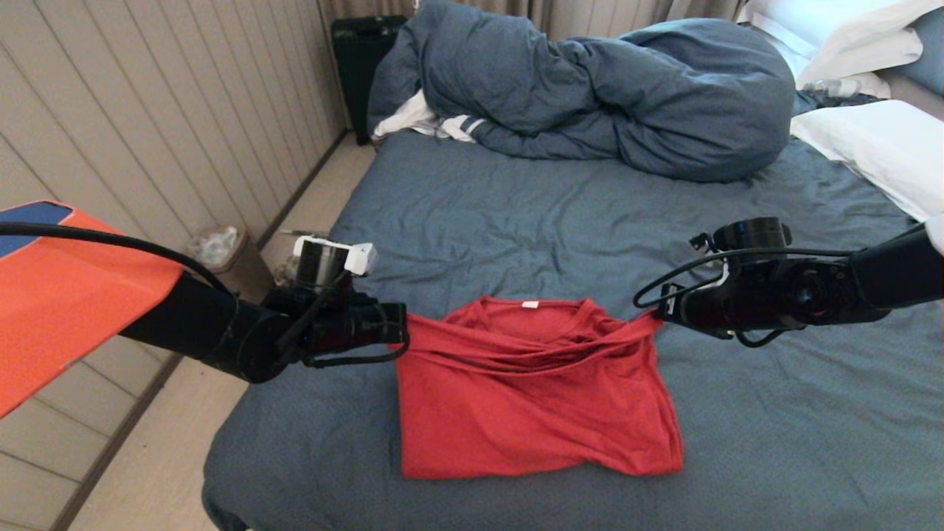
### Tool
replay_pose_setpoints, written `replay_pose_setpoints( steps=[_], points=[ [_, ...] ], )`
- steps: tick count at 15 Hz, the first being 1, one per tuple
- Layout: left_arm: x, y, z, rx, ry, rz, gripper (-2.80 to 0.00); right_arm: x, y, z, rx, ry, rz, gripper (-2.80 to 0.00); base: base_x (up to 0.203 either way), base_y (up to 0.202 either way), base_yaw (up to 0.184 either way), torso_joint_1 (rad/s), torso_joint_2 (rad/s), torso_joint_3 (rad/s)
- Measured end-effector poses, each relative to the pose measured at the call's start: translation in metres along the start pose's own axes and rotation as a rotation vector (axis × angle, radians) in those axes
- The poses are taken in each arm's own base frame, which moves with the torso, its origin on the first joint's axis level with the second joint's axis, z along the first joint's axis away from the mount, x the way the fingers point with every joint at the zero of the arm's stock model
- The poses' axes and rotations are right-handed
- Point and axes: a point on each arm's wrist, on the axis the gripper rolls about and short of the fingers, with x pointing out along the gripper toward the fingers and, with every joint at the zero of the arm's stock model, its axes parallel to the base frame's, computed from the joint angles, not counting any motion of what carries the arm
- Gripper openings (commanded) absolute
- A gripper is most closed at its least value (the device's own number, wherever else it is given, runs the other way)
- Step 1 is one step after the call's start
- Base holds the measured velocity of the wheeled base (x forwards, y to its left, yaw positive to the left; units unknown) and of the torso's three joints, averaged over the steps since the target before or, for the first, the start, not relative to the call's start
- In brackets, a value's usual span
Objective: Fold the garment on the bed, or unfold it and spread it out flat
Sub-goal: Fold the red T-shirt
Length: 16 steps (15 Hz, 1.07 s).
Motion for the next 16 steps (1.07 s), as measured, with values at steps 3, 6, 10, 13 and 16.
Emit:
replay_pose_setpoints(
  steps=[3, 6, 10, 13, 16],
  points=[
    [0.003, 0.003, 0.002, -0.004, -0.005, 0.004, -2.80, 0.002, 0.001, 0.003, 0.001, -0.010, 0.004, -2.80, 0.000, 0.000, 0.000, 0.000, 0.00, 0.000],
    [0.010, 0.006, 0.000, -0.005, 0.000, 0.013, -2.80, 0.005, 0.001, 0.003, 0.000, -0.007, 0.002, -2.80, 0.000, 0.000, 0.000, 0.000, 0.00, 0.000],
    [0.019, 0.008, -0.002, -0.003, -0.013, 0.013, -2.80, 0.011, 0.001, 0.006, -0.002, -0.010, 0.003, -2.80, 0.000, 0.000, 0.000, 0.000, 0.00, 0.000],
    [0.024, 0.010, -0.001, -0.001, -0.030, 0.012, -2.80, 0.015, 0.002, 0.008, -0.003, -0.014, 0.003, -2.80, 0.000, 0.000, 0.000, 0.000, 0.00, 0.000],
    [0.026, 0.012, -0.002, -0.003, -0.027, 0.017, 0.00, 0.018, 0.001, 0.009, -0.004, -0.021, -0.013, -2.80, 0.000, 0.000, 0.000, 0.000, 0.00, 0.000]
  ],
)
